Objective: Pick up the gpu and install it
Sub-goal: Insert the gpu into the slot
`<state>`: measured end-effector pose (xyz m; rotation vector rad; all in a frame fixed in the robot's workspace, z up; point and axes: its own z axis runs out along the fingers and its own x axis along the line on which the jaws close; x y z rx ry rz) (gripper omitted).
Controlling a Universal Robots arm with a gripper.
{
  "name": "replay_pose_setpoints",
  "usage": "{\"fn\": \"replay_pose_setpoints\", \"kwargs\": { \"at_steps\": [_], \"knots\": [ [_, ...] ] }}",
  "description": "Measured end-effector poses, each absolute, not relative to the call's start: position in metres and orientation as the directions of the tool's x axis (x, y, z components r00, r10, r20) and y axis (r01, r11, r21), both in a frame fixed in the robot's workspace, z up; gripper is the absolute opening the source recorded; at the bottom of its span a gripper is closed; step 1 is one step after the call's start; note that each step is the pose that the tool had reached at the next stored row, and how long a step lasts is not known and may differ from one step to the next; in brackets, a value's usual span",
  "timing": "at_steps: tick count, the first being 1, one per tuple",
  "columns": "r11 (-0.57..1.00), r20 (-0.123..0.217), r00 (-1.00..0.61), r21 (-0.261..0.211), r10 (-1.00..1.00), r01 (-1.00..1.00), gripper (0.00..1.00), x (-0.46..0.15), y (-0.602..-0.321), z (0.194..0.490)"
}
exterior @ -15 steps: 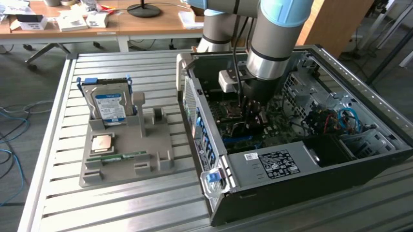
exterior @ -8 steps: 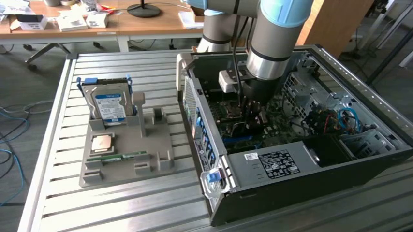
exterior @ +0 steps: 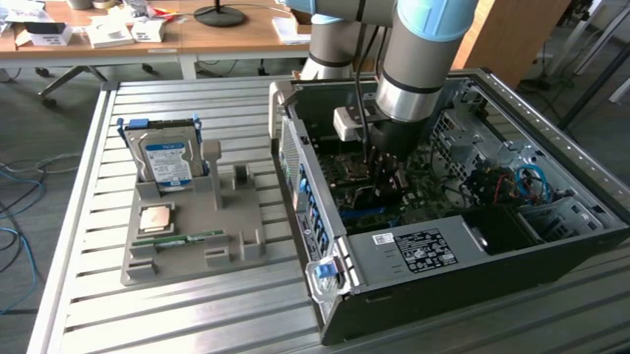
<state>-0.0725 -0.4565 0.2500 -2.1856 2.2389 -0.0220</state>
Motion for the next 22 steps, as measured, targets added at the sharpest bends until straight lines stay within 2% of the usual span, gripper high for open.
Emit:
{"fn": "replay_pose_setpoints", "kwargs": {
  "at_steps": [22],
  "knots": [
    [0.020,-0.001,-0.020,-0.019,-1.000,-1.000,0.26,-0.0735,-0.4565,0.2475]
  ]
}}
